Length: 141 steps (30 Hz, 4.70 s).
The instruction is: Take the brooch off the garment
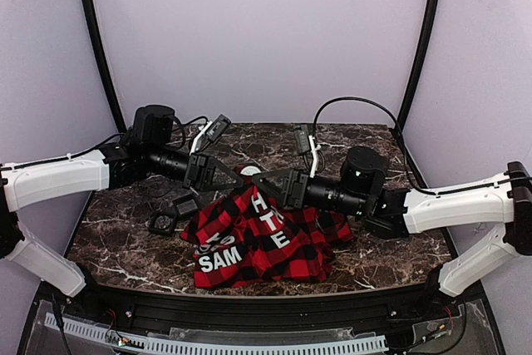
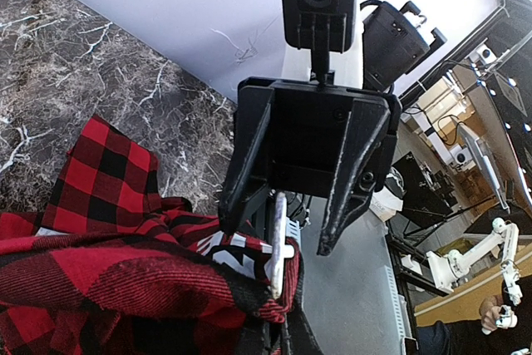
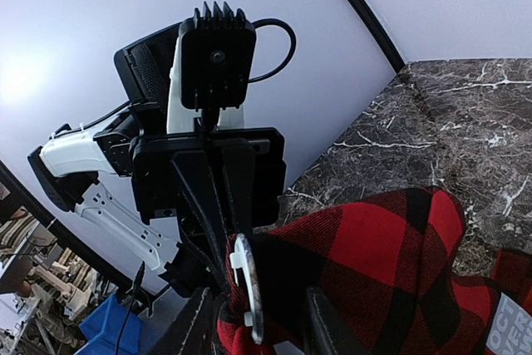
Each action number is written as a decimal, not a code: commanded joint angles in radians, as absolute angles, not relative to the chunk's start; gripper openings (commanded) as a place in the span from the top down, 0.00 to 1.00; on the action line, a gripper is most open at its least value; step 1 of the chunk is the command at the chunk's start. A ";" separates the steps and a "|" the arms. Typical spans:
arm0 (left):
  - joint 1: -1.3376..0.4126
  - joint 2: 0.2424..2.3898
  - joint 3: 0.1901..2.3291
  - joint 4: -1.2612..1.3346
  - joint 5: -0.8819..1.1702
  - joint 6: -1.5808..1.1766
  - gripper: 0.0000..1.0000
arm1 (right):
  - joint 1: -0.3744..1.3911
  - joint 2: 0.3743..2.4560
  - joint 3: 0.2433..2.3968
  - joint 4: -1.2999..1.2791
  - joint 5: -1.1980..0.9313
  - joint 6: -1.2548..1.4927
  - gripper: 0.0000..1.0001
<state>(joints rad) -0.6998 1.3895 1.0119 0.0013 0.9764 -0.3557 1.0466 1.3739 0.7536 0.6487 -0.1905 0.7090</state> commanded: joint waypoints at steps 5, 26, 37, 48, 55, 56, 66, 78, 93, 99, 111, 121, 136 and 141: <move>-0.712 1.384 1.043 -0.034 0.973 -0.320 0.99 | 1.034 1.409 0.796 0.675 -0.239 0.746 0.75; -0.727 1.384 1.049 -0.058 0.961 -0.298 0.99 | 1.033 1.520 0.937 0.346 -0.058 0.741 0.99; -0.726 1.406 1.084 -0.146 0.868 -0.263 0.99 | 1.027 1.386 0.854 0.449 -0.121 0.683 0.70; -0.727 1.413 1.084 -0.147 0.887 -0.262 0.99 | 0.975 1.304 0.741 0.511 -0.142 0.756 0.45; -0.727 1.419 1.081 -0.134 0.908 -0.271 0.99 | 0.973 1.360 0.783 0.530 -0.235 0.748 0.57; -0.727 1.420 1.081 -0.133 0.908 -0.271 0.99 | 0.973 1.367 0.787 0.535 -0.245 0.748 0.59; -0.727 1.429 1.086 -0.140 0.905 -0.274 0.99 | 0.973 1.411 0.808 0.586 -0.295 0.763 0.93; -0.715 1.432 1.137 -0.280 0.731 -0.208 0.94 | 0.969 1.317 0.742 0.462 -0.189 0.745 1.00; -0.699 1.422 1.124 -0.259 0.717 -0.217 0.39 | 0.968 1.194 0.789 0.165 -0.025 0.656 1.00; -0.703 1.425 1.101 -0.198 0.803 -0.251 0.18 | 0.969 1.235 0.940 -0.208 0.176 0.594 1.00; -0.856 1.506 1.168 -0.400 0.411 -0.104 0.01 | 0.969 1.242 0.996 -0.376 0.192 0.594 1.00; -0.916 1.586 1.227 -0.515 0.119 -0.087 0.05 | 0.969 1.189 0.972 -0.318 0.170 0.600 1.00; -0.867 1.302 1.105 -0.205 0.599 -0.154 0.22 | 0.974 1.083 0.752 0.328 -0.223 0.647 1.00; -0.842 1.268 1.083 -0.137 0.764 -0.214 0.38 | 0.987 1.141 0.794 0.384 -0.290 0.648 1.00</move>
